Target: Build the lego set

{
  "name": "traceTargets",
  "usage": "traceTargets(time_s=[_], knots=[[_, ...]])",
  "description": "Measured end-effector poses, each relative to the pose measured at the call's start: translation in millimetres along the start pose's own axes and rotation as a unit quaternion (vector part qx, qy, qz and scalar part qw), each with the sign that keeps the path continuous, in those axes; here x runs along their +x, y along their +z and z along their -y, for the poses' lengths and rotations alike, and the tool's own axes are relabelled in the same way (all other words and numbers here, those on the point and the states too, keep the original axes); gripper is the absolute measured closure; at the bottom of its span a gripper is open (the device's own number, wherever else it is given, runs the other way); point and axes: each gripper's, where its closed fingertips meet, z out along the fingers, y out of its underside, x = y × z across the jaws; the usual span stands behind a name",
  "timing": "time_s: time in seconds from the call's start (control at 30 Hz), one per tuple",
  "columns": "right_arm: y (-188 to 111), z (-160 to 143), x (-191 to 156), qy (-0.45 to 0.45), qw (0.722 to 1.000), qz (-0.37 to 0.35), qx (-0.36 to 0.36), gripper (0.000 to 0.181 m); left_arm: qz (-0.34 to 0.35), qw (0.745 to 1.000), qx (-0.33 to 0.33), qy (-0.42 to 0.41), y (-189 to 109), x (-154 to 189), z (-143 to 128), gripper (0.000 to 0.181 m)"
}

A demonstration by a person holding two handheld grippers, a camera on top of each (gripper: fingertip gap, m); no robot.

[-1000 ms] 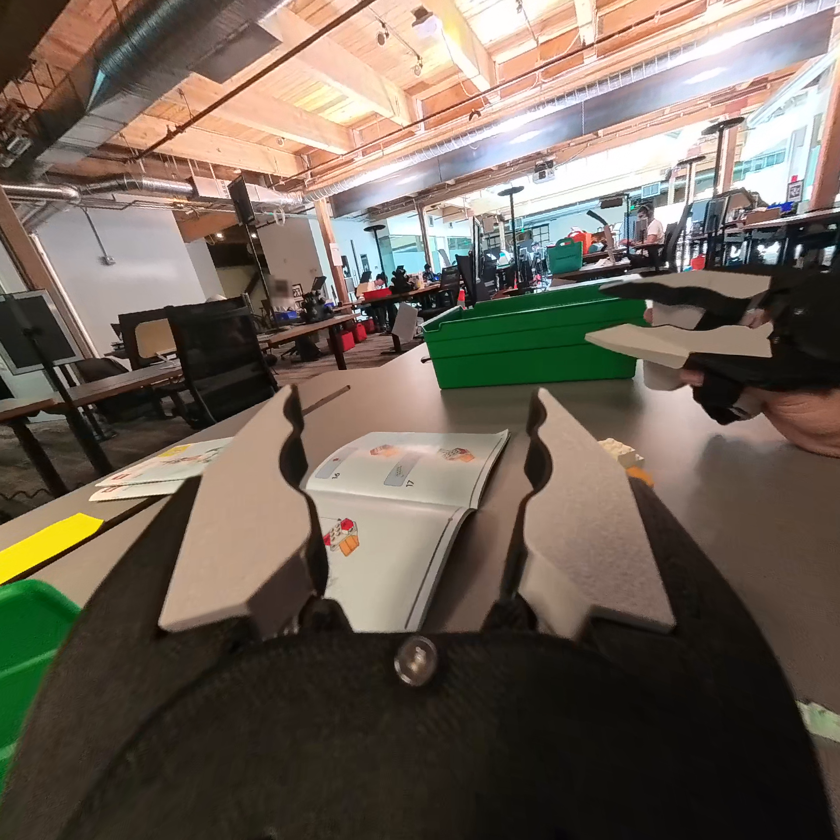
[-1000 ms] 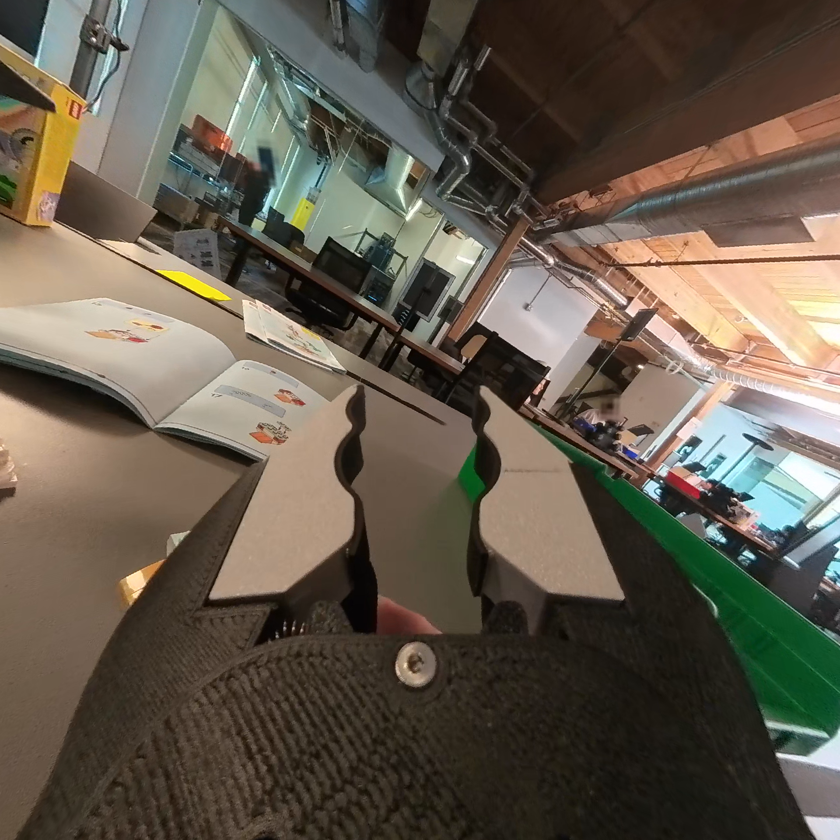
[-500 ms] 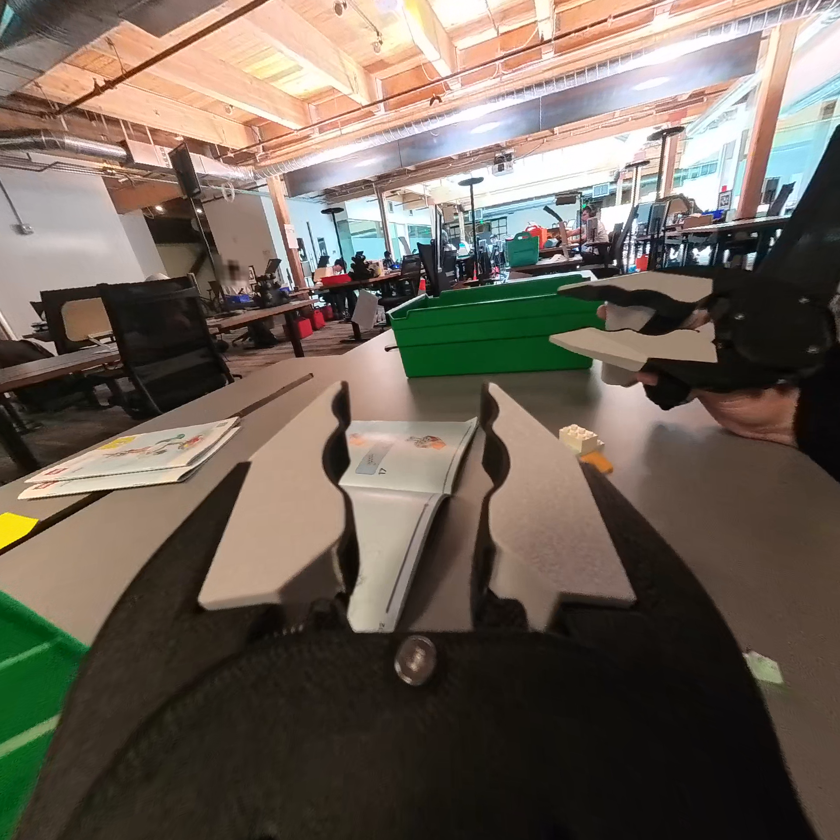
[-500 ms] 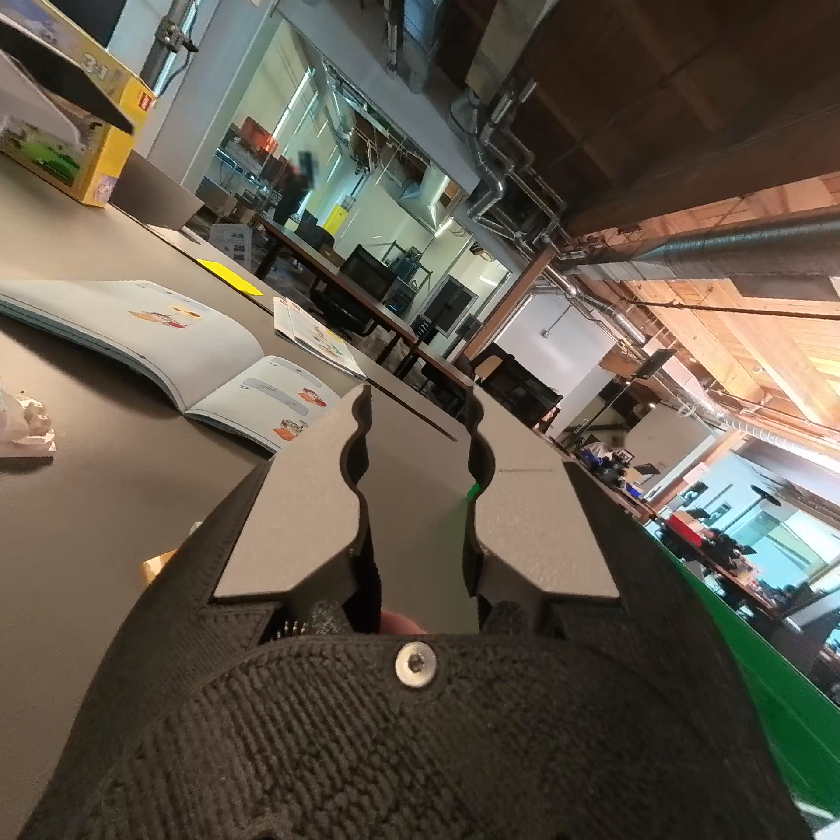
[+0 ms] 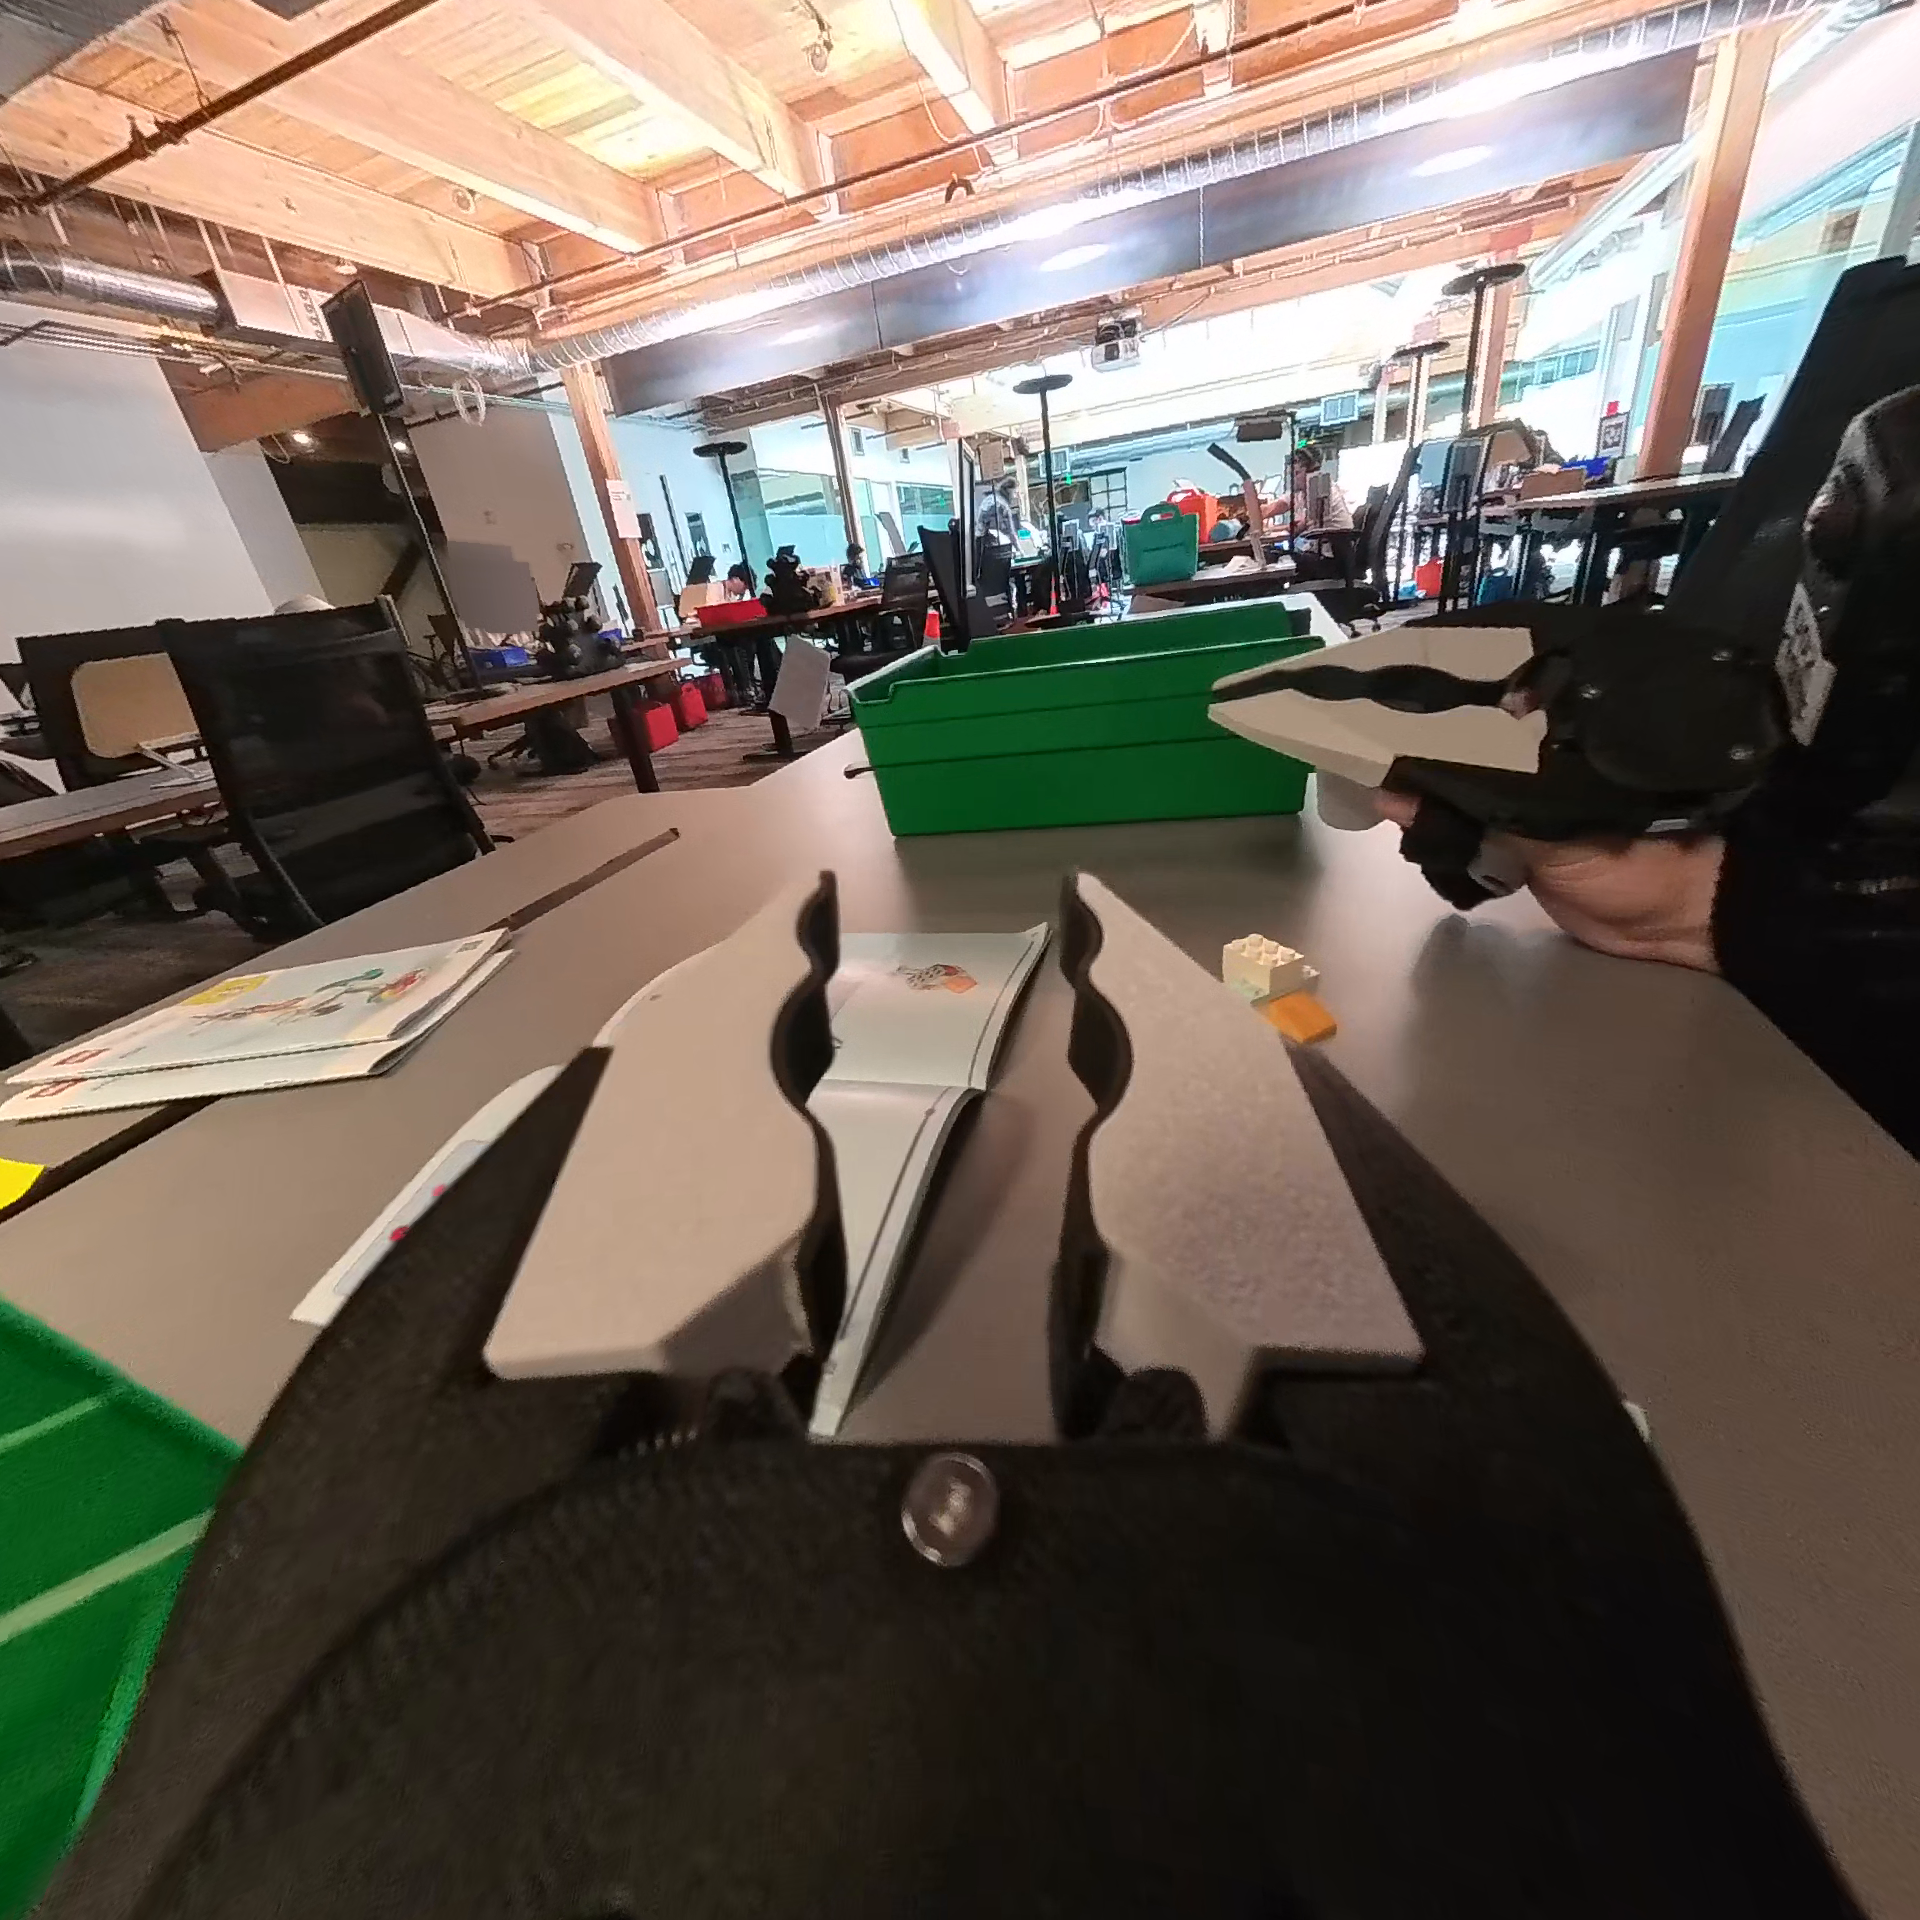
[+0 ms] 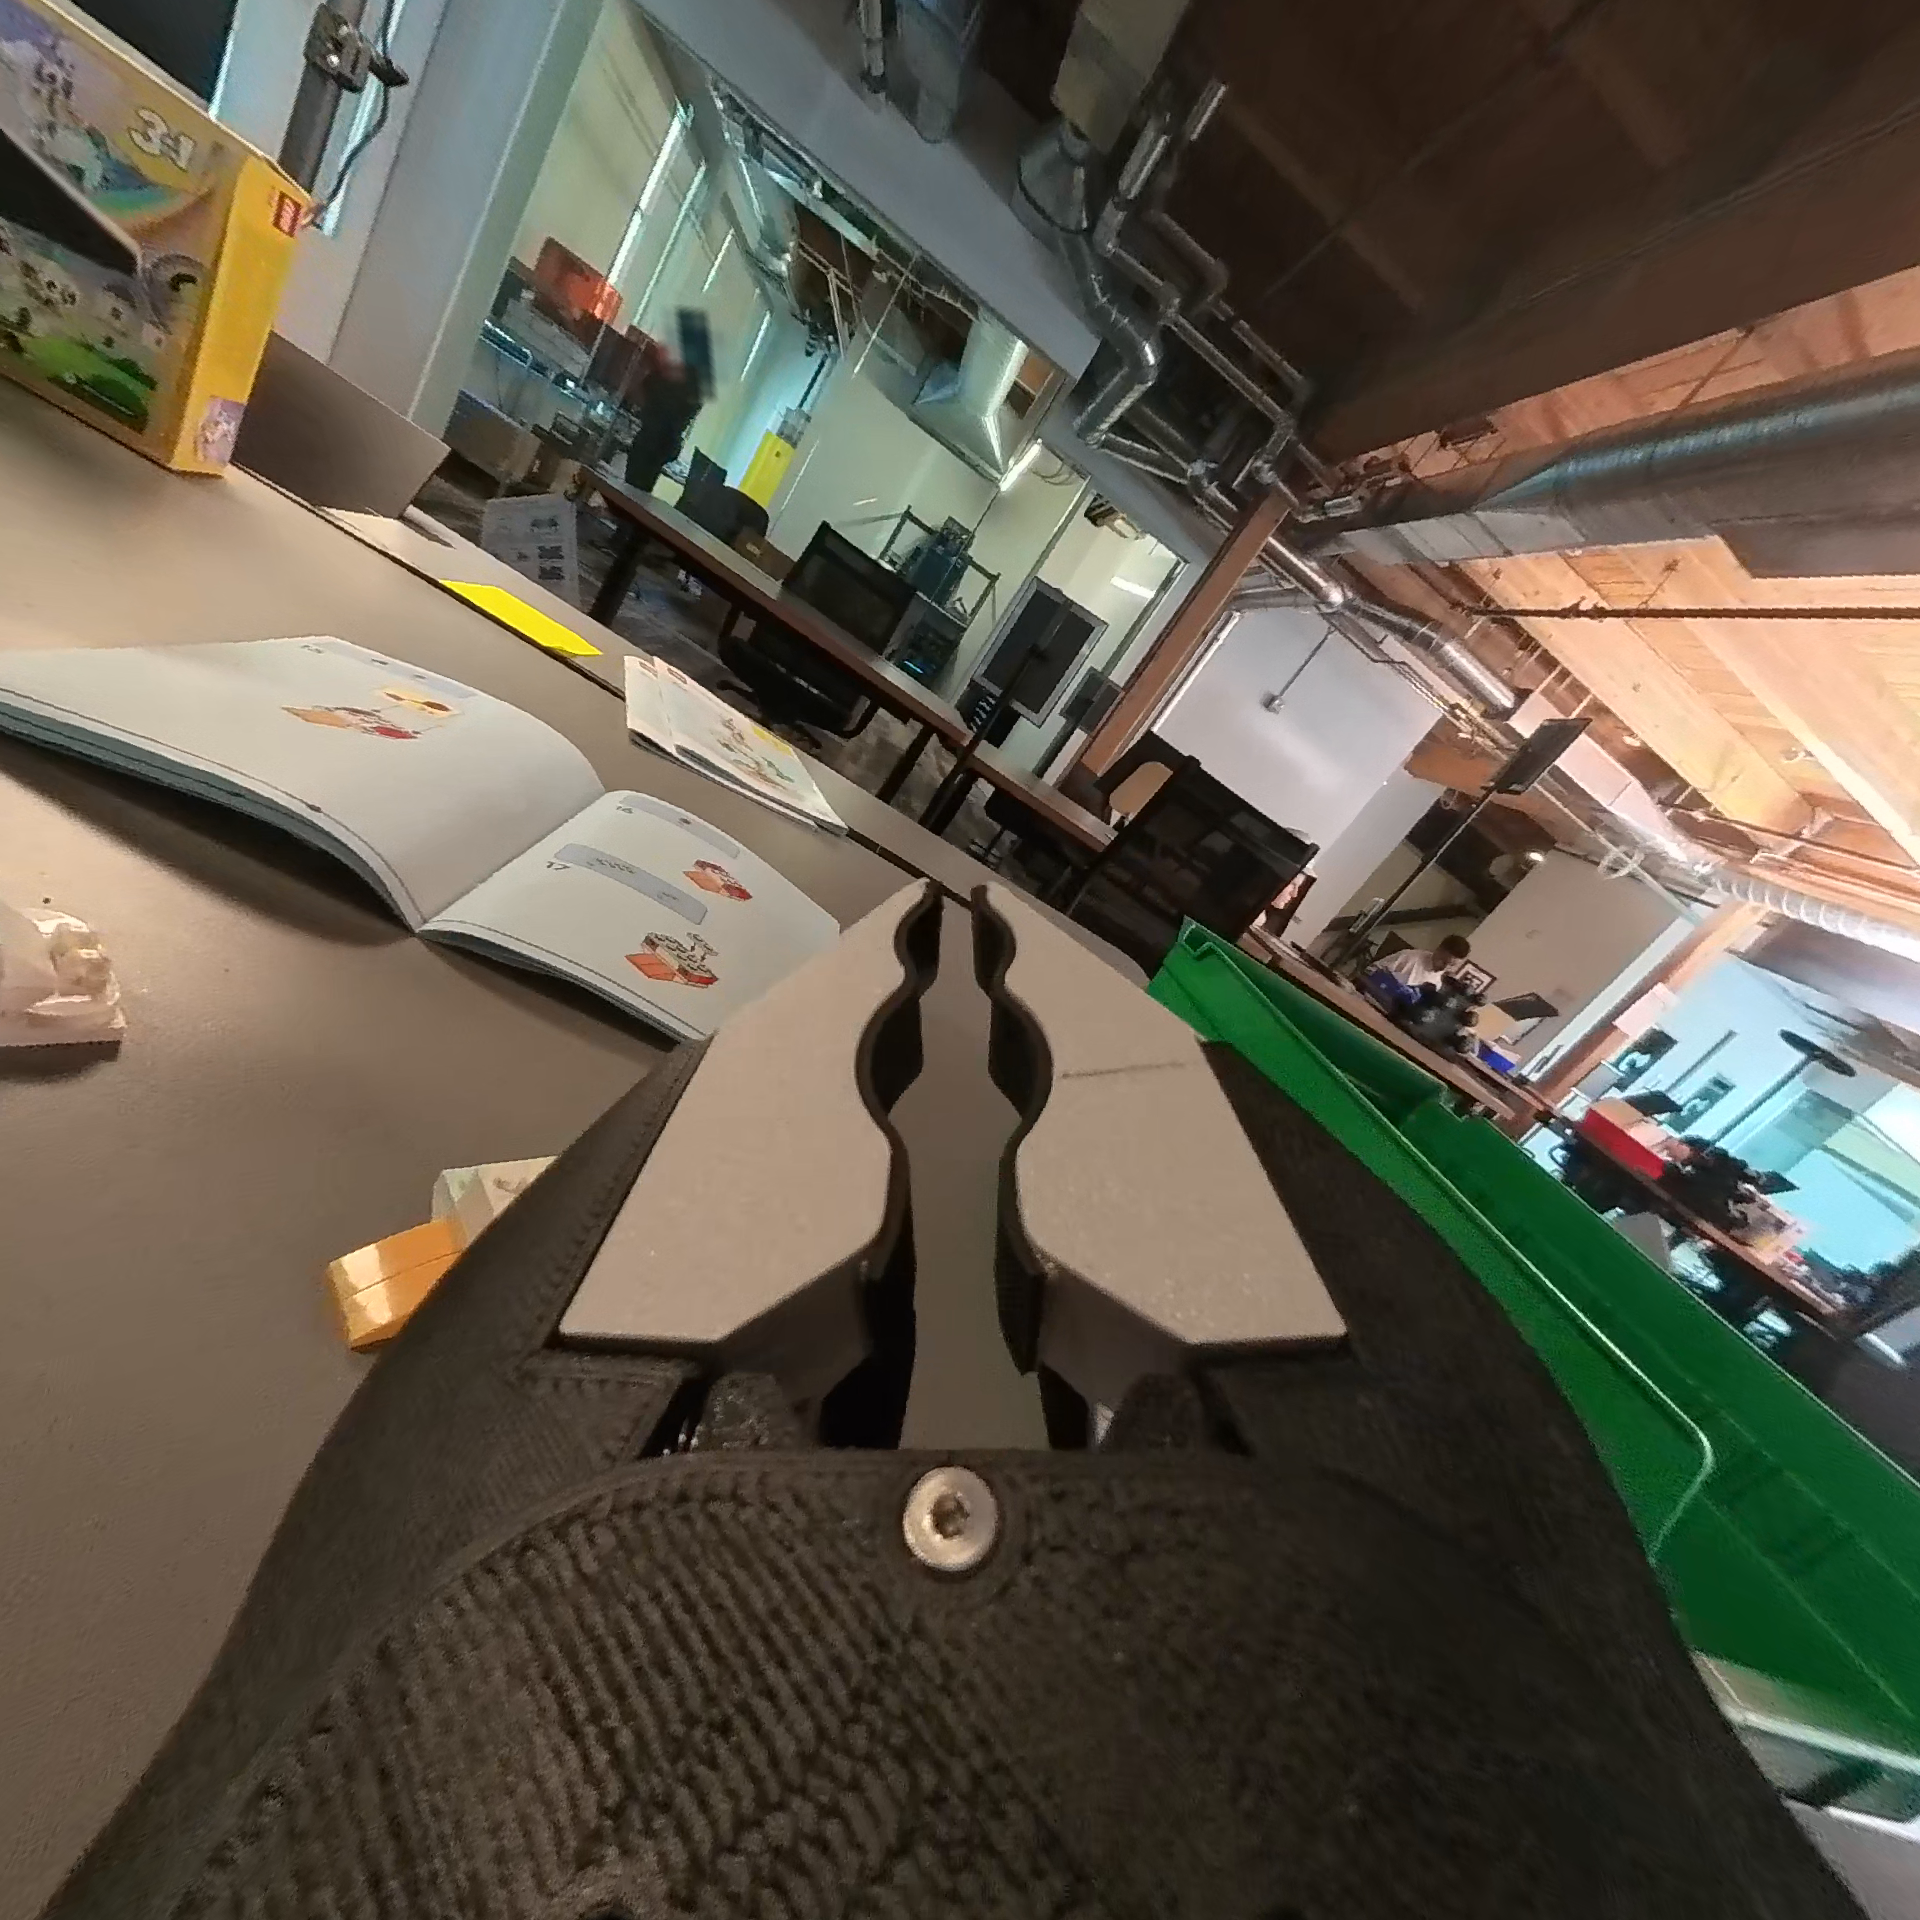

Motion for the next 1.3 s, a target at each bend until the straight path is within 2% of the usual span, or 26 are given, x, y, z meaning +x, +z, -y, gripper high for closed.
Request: traceTargets(time_s=[0.77,0.87,0.93,1.0,1.17,1.3], knots=[[-1,7,-8,-0.044,0.999,0.005,0.015,0.178,-0.018,1.000,-0.004,0.008,1,8,-1,0.148],[-1,3,-3,-0.013,1.000,0.003,0.007,0.178,0.012,1.000,0.004,0.015,-4,-1,5,0.159],[-1,1,1,0.009,1.000,-0.003,0.003,0.178,0.068,0.995,0.053,0.041,-15,-16,22,0.161],[-1,-1,5,0.022,1.000,-0.007,0.001,0.178,0.094,0.990,0.088,0.052,-25,-22,34,0.161],[-1,-1,3,0.017,1.000,-0.006,-0.001,0.178,0.080,0.992,0.066,0.065,-20,-16,28,0.167],[0,-1,-1,0.002,1.000,0.000,-0.003,0.178,0.090,0.992,0.078,0.052,-23,-21,31,0.170]])
